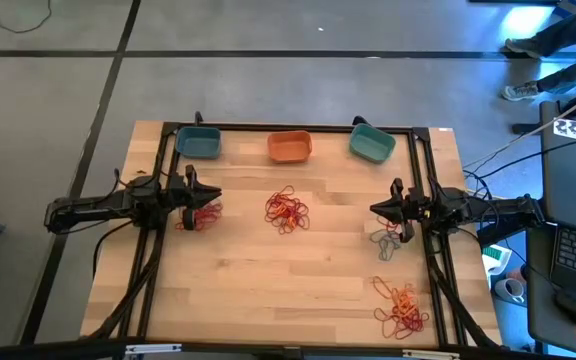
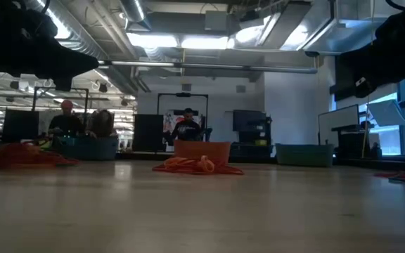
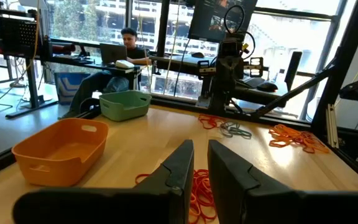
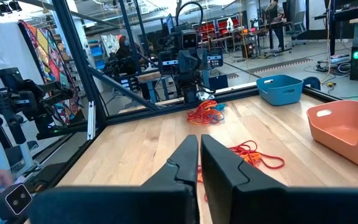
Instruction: Sort rubber bands into baskets
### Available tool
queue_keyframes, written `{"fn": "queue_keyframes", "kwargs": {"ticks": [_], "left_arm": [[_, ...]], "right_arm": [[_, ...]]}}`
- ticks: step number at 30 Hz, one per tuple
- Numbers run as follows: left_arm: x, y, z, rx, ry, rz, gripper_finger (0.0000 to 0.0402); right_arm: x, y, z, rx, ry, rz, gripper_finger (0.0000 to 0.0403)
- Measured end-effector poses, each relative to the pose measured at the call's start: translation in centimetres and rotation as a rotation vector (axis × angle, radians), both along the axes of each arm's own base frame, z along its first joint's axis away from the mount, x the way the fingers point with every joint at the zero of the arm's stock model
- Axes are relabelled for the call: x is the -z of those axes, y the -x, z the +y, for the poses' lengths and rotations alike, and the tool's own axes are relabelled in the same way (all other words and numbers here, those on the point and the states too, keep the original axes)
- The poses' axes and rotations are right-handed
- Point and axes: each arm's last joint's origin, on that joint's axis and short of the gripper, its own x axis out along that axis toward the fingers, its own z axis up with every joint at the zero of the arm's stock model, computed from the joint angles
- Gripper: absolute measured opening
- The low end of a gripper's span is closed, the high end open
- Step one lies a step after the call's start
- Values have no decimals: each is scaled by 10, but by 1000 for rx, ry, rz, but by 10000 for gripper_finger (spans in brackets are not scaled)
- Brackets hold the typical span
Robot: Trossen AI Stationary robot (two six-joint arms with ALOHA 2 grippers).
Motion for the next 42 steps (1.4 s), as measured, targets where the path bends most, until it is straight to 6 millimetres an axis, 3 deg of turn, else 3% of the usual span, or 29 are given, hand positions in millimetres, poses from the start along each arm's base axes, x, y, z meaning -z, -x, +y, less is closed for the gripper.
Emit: {"fn": "queue_keyframes", "kwargs": {"ticks": [18,30,35,42], "left_arm": [[0,0,0,0,-3,0,45],[-18,2,0,-15,-96,-172,45],[-19,3,2,-84,-125,-174,45],[-19,3,3,-114,-156,-163,45]], "right_arm": [[-1,0,-1,38,33,-12,23],[-12,0,-8,276,78,-93,23],[-24,2,-9,320,71,-122,23],[-24,3,-11,390,77,-103,23]]}}
